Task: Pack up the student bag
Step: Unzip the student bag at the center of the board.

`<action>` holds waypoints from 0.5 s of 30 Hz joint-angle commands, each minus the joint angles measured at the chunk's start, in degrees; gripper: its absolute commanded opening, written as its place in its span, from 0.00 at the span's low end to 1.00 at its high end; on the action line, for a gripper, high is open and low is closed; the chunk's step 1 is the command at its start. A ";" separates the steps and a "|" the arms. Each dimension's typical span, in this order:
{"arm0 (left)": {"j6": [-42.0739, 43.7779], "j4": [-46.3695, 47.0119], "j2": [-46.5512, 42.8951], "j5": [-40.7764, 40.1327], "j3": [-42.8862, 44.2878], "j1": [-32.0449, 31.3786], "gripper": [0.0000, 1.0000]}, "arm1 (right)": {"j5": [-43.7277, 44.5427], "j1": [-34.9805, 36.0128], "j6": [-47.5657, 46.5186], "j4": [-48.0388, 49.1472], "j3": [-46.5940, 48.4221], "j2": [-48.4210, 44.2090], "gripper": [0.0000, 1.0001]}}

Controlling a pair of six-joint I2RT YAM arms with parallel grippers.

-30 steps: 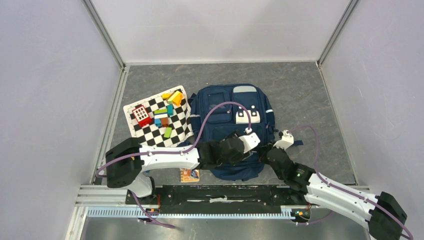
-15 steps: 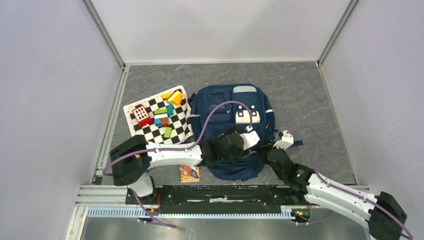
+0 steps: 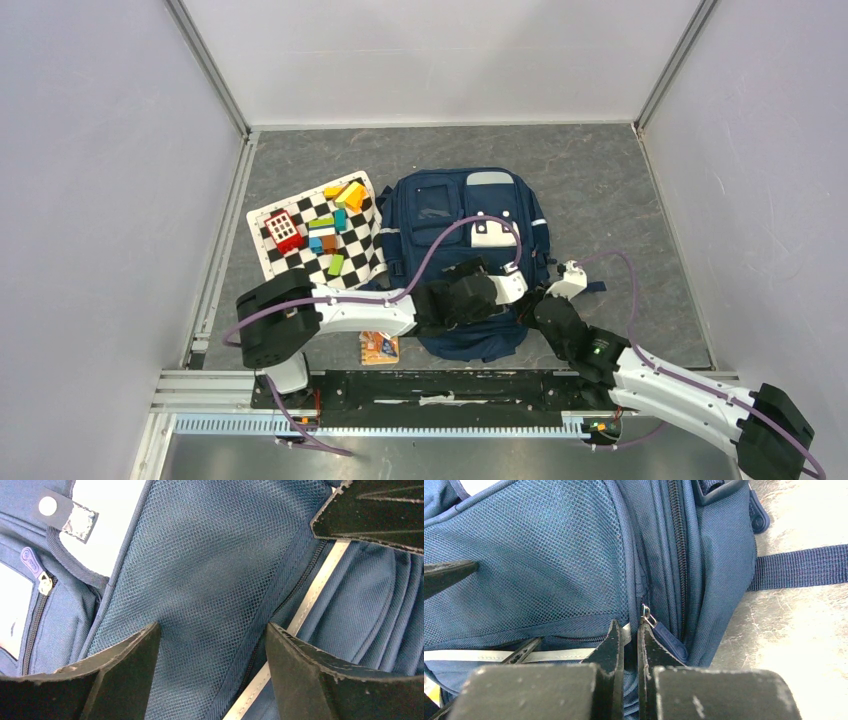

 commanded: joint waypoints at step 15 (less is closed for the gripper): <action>0.77 0.54 -3.70 -5.15 1.05 1.04 0.02 | -5.26 0.95 -8.74 -10.44 6.21 -4.53 0.22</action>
